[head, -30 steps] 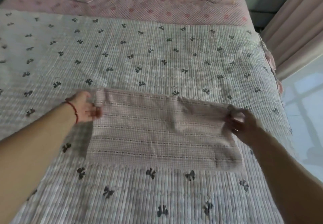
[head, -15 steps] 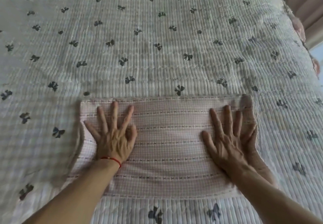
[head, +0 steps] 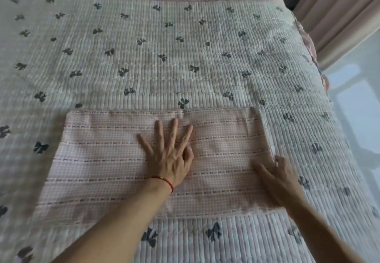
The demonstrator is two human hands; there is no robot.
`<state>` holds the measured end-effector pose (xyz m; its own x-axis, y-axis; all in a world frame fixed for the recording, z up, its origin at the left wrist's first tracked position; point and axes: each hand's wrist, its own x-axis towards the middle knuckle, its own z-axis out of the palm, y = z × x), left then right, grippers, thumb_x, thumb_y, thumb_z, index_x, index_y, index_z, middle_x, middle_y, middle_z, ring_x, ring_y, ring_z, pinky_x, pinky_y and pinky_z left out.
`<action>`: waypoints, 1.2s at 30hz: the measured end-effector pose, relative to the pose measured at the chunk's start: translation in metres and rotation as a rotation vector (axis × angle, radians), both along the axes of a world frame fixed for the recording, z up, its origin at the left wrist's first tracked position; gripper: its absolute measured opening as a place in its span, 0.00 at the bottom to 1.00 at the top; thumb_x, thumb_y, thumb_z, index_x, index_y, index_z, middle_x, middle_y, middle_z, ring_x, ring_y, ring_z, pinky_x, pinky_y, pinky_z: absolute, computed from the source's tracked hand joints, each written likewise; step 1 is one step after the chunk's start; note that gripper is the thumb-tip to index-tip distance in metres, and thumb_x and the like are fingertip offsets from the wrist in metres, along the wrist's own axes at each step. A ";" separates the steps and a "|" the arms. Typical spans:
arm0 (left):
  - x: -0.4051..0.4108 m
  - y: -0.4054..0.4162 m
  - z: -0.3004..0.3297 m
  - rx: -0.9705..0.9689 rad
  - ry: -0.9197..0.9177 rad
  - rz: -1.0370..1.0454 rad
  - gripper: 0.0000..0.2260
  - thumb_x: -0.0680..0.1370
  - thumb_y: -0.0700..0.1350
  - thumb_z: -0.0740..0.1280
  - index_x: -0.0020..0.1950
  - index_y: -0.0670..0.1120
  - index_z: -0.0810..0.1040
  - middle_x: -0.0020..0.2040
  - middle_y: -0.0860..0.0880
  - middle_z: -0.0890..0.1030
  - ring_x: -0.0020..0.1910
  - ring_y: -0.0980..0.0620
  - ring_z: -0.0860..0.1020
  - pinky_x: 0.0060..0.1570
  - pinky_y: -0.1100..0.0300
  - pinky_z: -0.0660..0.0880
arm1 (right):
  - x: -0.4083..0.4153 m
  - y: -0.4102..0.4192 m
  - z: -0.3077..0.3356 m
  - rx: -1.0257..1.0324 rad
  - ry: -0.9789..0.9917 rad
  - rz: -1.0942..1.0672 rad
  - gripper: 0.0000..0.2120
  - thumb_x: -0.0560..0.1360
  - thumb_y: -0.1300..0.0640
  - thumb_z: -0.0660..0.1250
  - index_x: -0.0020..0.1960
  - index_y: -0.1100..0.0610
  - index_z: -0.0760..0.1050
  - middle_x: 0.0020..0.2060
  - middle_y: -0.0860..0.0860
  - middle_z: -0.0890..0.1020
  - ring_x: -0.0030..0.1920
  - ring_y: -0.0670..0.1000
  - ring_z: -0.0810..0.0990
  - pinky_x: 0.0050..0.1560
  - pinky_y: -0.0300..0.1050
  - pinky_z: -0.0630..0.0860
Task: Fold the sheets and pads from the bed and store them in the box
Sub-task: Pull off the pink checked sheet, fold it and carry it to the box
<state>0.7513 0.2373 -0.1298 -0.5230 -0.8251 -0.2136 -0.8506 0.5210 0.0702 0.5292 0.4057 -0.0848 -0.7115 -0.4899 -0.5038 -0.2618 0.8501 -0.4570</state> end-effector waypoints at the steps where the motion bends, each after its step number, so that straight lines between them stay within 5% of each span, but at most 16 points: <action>1: -0.003 0.000 -0.005 0.014 -0.051 0.024 0.27 0.79 0.60 0.33 0.78 0.64 0.29 0.82 0.51 0.33 0.80 0.35 0.36 0.65 0.19 0.41 | -0.005 -0.001 0.003 -0.037 -0.151 -0.079 0.35 0.75 0.34 0.69 0.63 0.64 0.72 0.48 0.55 0.82 0.44 0.59 0.83 0.41 0.55 0.82; 4: -0.005 -0.005 -0.006 0.082 -0.090 0.021 0.26 0.80 0.61 0.33 0.76 0.65 0.26 0.80 0.53 0.29 0.79 0.36 0.32 0.65 0.20 0.40 | -0.022 0.001 0.025 -0.117 -0.631 -0.166 0.28 0.76 0.43 0.70 0.61 0.68 0.78 0.48 0.63 0.87 0.46 0.64 0.87 0.45 0.62 0.85; 7: -0.002 -0.011 0.020 0.251 -0.047 0.001 0.26 0.83 0.61 0.43 0.79 0.66 0.35 0.81 0.55 0.31 0.80 0.37 0.34 0.68 0.21 0.40 | -0.017 -0.006 0.072 -0.228 -0.828 -0.142 0.23 0.79 0.51 0.65 0.63 0.70 0.74 0.49 0.65 0.85 0.44 0.65 0.85 0.41 0.57 0.85; 9: 0.009 -0.006 0.053 0.355 0.123 0.010 0.25 0.84 0.58 0.52 0.81 0.63 0.49 0.83 0.51 0.50 0.80 0.36 0.53 0.73 0.29 0.55 | -0.002 -0.021 0.103 -0.372 -0.818 -0.065 0.24 0.77 0.53 0.65 0.64 0.70 0.71 0.46 0.64 0.84 0.41 0.63 0.85 0.38 0.55 0.85; 11: 0.022 0.003 0.093 0.537 0.522 0.144 0.21 0.85 0.56 0.56 0.79 0.61 0.62 0.68 0.48 0.76 0.63 0.42 0.77 0.62 0.44 0.75 | 0.023 -0.037 0.134 -0.462 -0.743 0.070 0.24 0.73 0.53 0.68 0.64 0.64 0.69 0.46 0.59 0.86 0.41 0.60 0.86 0.37 0.54 0.84; 12: 0.031 0.008 0.115 0.643 0.730 0.223 0.17 0.85 0.56 0.57 0.74 0.63 0.69 0.58 0.50 0.79 0.55 0.43 0.81 0.56 0.46 0.78 | 0.041 -0.046 0.148 -0.503 -0.726 0.150 0.23 0.73 0.54 0.69 0.63 0.62 0.68 0.45 0.55 0.86 0.41 0.57 0.87 0.37 0.52 0.84; 15: 0.068 0.003 0.165 1.038 1.101 0.553 0.16 0.83 0.60 0.59 0.59 0.55 0.83 0.54 0.50 0.85 0.52 0.44 0.84 0.54 0.42 0.80 | 0.107 -0.080 0.175 -0.512 -0.644 0.396 0.20 0.76 0.55 0.71 0.61 0.57 0.64 0.42 0.45 0.85 0.43 0.51 0.88 0.40 0.47 0.84; 19: 0.147 -0.024 0.174 1.193 1.363 0.812 0.22 0.77 0.65 0.64 0.51 0.47 0.84 0.36 0.49 0.78 0.32 0.49 0.76 0.33 0.57 0.72 | 0.213 -0.135 0.159 -0.423 -0.448 0.694 0.25 0.75 0.45 0.67 0.62 0.52 0.57 0.52 0.56 0.83 0.47 0.58 0.86 0.48 0.59 0.84; 22: 0.199 -0.049 0.156 1.154 1.286 0.949 0.26 0.76 0.65 0.65 0.56 0.44 0.84 0.32 0.50 0.79 0.31 0.50 0.77 0.35 0.56 0.73 | 0.290 -0.169 0.107 -0.295 -0.172 0.906 0.24 0.78 0.42 0.58 0.67 0.57 0.61 0.58 0.61 0.78 0.56 0.65 0.81 0.55 0.62 0.79; 24: 0.220 -0.057 0.133 1.073 1.101 1.006 0.27 0.75 0.66 0.68 0.58 0.44 0.85 0.43 0.45 0.86 0.45 0.47 0.84 0.55 0.48 0.79 | 0.323 -0.175 0.078 -0.254 -0.081 1.115 0.27 0.84 0.45 0.47 0.74 0.62 0.62 0.68 0.64 0.72 0.66 0.68 0.74 0.63 0.63 0.75; 25: 0.226 -0.059 0.118 1.005 1.009 1.007 0.28 0.72 0.68 0.71 0.58 0.46 0.85 0.49 0.45 0.87 0.51 0.47 0.85 0.62 0.47 0.77 | 0.328 -0.171 0.068 -0.269 -0.082 1.106 0.27 0.85 0.46 0.47 0.77 0.61 0.61 0.71 0.64 0.70 0.69 0.67 0.71 0.66 0.63 0.73; 27: 0.235 -0.063 0.087 0.824 0.889 0.954 0.25 0.71 0.64 0.76 0.57 0.47 0.84 0.49 0.48 0.87 0.50 0.49 0.85 0.58 0.47 0.81 | 0.321 -0.159 0.055 -0.402 -0.024 0.903 0.24 0.85 0.46 0.53 0.76 0.57 0.63 0.68 0.58 0.73 0.66 0.60 0.73 0.64 0.60 0.73; 29: 0.234 -0.060 0.084 0.727 0.915 0.944 0.18 0.76 0.57 0.74 0.60 0.47 0.83 0.52 0.51 0.86 0.54 0.49 0.84 0.59 0.49 0.80 | 0.300 -0.153 0.051 -0.506 0.205 0.760 0.23 0.84 0.46 0.55 0.76 0.51 0.65 0.71 0.53 0.70 0.69 0.54 0.69 0.69 0.57 0.70; 31: 0.235 -0.053 0.085 0.659 0.880 0.937 0.25 0.80 0.56 0.69 0.73 0.47 0.73 0.66 0.52 0.77 0.69 0.47 0.75 0.70 0.48 0.70 | 0.270 -0.160 0.044 -0.444 0.298 0.704 0.26 0.84 0.44 0.55 0.81 0.44 0.57 0.82 0.52 0.55 0.81 0.55 0.53 0.79 0.65 0.55; 33: 0.241 -0.046 0.075 0.568 0.752 0.910 0.29 0.83 0.57 0.62 0.80 0.46 0.61 0.77 0.47 0.68 0.75 0.44 0.67 0.72 0.49 0.66 | 0.246 -0.178 0.032 -0.286 0.223 0.703 0.31 0.83 0.38 0.53 0.82 0.38 0.45 0.83 0.48 0.38 0.82 0.57 0.34 0.78 0.70 0.39; 36: 0.238 -0.044 0.050 0.317 0.457 0.797 0.20 0.84 0.55 0.59 0.71 0.44 0.67 0.65 0.38 0.78 0.61 0.37 0.77 0.57 0.46 0.76 | 0.238 -0.198 0.003 -0.070 0.198 0.764 0.35 0.80 0.29 0.47 0.80 0.34 0.34 0.79 0.45 0.26 0.79 0.59 0.27 0.76 0.75 0.39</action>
